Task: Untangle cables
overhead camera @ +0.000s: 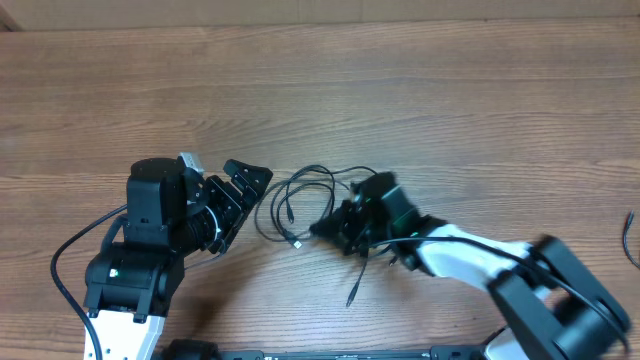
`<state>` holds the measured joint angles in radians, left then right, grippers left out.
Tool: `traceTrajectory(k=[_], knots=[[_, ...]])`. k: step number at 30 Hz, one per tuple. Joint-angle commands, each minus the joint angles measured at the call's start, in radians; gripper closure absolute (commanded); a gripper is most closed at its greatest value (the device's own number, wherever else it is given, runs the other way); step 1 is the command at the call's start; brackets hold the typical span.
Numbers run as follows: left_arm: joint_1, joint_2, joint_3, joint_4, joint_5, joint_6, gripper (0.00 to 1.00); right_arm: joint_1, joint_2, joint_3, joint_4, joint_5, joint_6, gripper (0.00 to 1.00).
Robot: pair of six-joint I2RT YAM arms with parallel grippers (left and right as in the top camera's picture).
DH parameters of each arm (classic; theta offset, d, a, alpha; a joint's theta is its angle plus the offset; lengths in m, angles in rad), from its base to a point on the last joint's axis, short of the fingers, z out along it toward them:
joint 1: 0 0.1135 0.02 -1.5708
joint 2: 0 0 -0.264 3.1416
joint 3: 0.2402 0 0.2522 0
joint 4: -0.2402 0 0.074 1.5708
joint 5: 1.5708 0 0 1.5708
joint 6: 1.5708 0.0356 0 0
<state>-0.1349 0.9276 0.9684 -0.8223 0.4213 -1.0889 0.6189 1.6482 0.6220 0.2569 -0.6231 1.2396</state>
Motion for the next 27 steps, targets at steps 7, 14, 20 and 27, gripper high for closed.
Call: traceTrajectory(k=[7,14,20,27], knots=[[0.005,-0.005,0.010,0.003,-0.011,0.019,0.00,-0.143,-0.447,-0.001,0.010,-0.168,-0.251,0.96],[0.005,-0.005,0.010,0.003,-0.011,0.019,0.00,-0.102,-0.595,-0.001,-0.182,-0.172,-0.377,0.96],[0.005,-0.005,0.010,0.003,-0.011,0.019,0.00,-0.099,-0.599,-0.001,-0.188,-0.212,-0.370,0.96],[0.005,-0.005,0.010,0.003,-0.011,0.019,0.00,-0.177,-0.599,0.014,0.427,-0.306,-0.174,0.96]])
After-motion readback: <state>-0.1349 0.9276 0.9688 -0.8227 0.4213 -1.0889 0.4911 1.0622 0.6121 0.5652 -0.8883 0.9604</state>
